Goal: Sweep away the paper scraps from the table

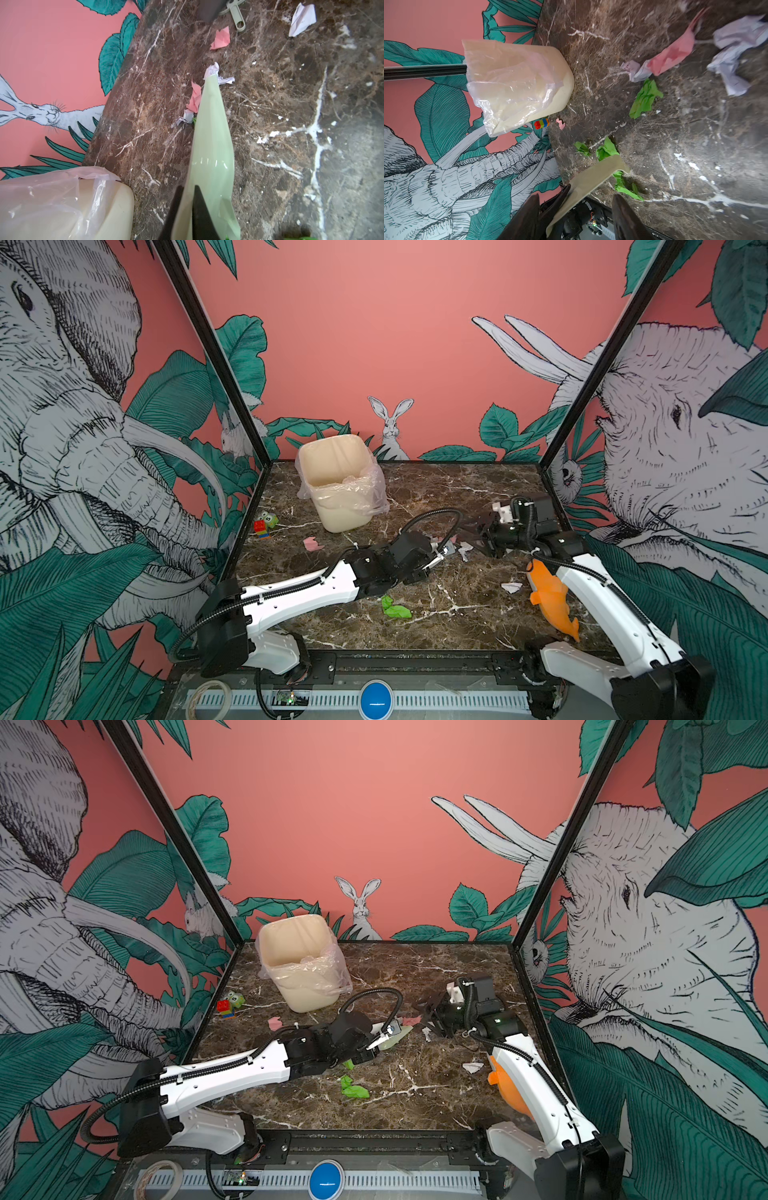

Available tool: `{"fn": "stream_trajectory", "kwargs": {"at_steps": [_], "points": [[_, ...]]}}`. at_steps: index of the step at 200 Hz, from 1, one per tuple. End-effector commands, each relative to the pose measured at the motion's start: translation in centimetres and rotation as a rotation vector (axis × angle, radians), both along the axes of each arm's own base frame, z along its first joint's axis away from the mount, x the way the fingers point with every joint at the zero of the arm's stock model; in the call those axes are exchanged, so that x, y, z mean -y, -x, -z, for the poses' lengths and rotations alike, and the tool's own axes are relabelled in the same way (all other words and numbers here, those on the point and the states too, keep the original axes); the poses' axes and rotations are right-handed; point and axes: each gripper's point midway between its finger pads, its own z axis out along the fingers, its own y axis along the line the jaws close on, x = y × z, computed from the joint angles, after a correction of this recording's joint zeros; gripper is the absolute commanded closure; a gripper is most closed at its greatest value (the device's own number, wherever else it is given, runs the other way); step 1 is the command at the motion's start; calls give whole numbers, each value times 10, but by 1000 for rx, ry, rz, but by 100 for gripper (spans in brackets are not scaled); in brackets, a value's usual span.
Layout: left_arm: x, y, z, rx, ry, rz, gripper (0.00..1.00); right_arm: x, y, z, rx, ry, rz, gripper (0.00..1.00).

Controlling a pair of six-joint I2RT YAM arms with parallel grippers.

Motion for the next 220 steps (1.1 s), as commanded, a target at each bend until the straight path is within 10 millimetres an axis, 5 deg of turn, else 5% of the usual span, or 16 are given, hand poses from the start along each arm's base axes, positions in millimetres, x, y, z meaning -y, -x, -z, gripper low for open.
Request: {"fn": "stream_trajectory", "kwargs": {"at_steps": [1, 42, 82, 151, 220], "points": [[7, 9, -16, -98, 51, 63, 100, 32, 24, 14, -30, 178, -19, 42], [35, 31, -16, -277, 86, 179, 100, 85, 33, 21, -58, 322, 23, 41], [58, 56, 13, -501, 31, 283, 99, 108, 33, 32, -79, 386, 27, 40], [90, 62, 41, -665, -13, 366, 98, 114, 34, 47, -103, 405, 23, 40], [98, 46, 74, -670, -85, 310, 82, 114, 34, 59, -125, 406, 14, 39]]}}
